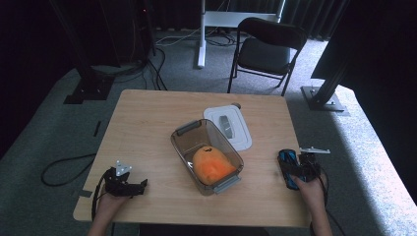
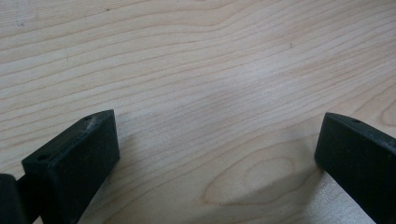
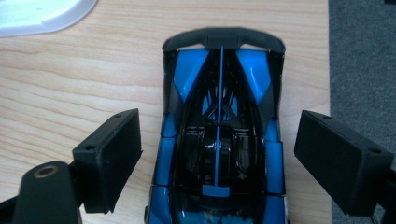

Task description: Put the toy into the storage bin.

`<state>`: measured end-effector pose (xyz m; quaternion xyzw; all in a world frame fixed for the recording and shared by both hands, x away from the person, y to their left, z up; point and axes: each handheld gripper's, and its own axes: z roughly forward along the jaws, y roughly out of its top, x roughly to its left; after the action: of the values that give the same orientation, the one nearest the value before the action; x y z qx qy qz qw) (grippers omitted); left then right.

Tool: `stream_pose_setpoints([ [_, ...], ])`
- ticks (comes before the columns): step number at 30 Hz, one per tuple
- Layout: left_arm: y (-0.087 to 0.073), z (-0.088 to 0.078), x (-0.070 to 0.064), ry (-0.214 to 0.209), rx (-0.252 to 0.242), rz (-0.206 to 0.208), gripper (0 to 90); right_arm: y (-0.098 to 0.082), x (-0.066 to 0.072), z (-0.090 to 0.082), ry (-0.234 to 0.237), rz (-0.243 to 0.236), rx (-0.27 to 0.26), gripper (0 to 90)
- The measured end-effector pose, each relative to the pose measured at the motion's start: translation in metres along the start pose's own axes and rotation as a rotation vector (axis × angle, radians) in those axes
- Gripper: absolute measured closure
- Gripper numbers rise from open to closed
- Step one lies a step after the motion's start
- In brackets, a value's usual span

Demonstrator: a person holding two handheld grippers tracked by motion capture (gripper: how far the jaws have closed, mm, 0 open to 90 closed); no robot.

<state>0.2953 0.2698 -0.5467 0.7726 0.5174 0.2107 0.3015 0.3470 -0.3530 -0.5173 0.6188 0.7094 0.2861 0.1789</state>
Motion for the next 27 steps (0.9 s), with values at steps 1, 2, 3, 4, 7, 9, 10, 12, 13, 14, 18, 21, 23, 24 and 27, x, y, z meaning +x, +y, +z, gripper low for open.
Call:
stream_pose_setpoints([
  [1, 0.000, 0.000, 0.000, 0.000, 0.000, 0.000, 0.2, -0.001, 0.000, 0.002, 0.004, -0.005, 0.003, 14.4],
  [2, 0.000, 0.000, 0.000, 0.000, 0.000, 0.000, 0.2, -0.001, 0.000, 0.002, 0.004, -0.005, 0.003, 14.4],
  [3, 0.000, 0.000, 0.000, 0.000, 0.000, 0.001, 0.3, -0.002, 0.001, 0.004, -0.002, -0.008, 0.008, 14.4],
  [4, 0.000, 0.000, 0.000, 0.000, 0.000, 0.000, 0.3, -0.002, 0.001, 0.004, -0.002, -0.008, 0.008, 14.4],
  [7, 0.000, 0.000, 0.000, 0.000, 0.000, 0.000, 0.2, -0.004, 0.002, 0.008, -0.017, -0.014, 0.018, 14.4],
  [9, 0.000, 0.000, 0.000, 0.000, 0.000, 0.000, 0.2, -0.005, 0.002, 0.011, -0.029, -0.017, 0.026, 14.4],
  [10, 0.000, 0.000, 0.000, 0.000, 0.000, 0.000, 0.2, -0.005, 0.002, 0.011, -0.033, -0.017, 0.028, 14.4],
  [12, 0.000, 0.000, 0.000, 0.000, 0.001, 0.000, 0.2, -0.006, 0.002, 0.012, -0.028, -0.014, 0.032, 14.4],
  [13, 0.000, 0.000, 0.000, 0.000, 0.000, 0.000, 0.2, -0.006, 0.002, 0.013, -0.036, -0.021, 0.032, 14.4],
  [14, 0.000, 0.000, 0.000, 0.000, 0.000, 0.000, 0.3, -0.007, 0.002, 0.015, -0.035, -0.023, 0.040, 14.4],
  [18, 0.000, 0.000, 0.000, 0.000, 0.000, 0.000, 0.2, -0.007, 0.005, 0.018, -0.061, -0.043, 0.047, 13.6],
  [21, 0.000, 0.000, 0.000, 0.000, 0.000, 0.000, 0.2, -0.009, 0.007, 0.019, -0.066, -0.060, 0.043, 13.1],
  [23, 0.000, 0.000, 0.000, 0.000, 0.000, 0.001, 0.3, -0.010, 0.007, 0.019, -0.068, -0.058, 0.031, 13.1],
  [24, 0.000, 0.000, 0.000, 0.000, 0.000, 0.000, 0.3, -0.011, 0.007, 0.019, -0.067, -0.055, 0.027, 13.1],
  [27, 0.000, 0.000, 0.000, 0.000, 0.000, 0.000, 0.3, -0.012, 0.007, 0.019, -0.070, -0.053, 0.017, 13.1],
])
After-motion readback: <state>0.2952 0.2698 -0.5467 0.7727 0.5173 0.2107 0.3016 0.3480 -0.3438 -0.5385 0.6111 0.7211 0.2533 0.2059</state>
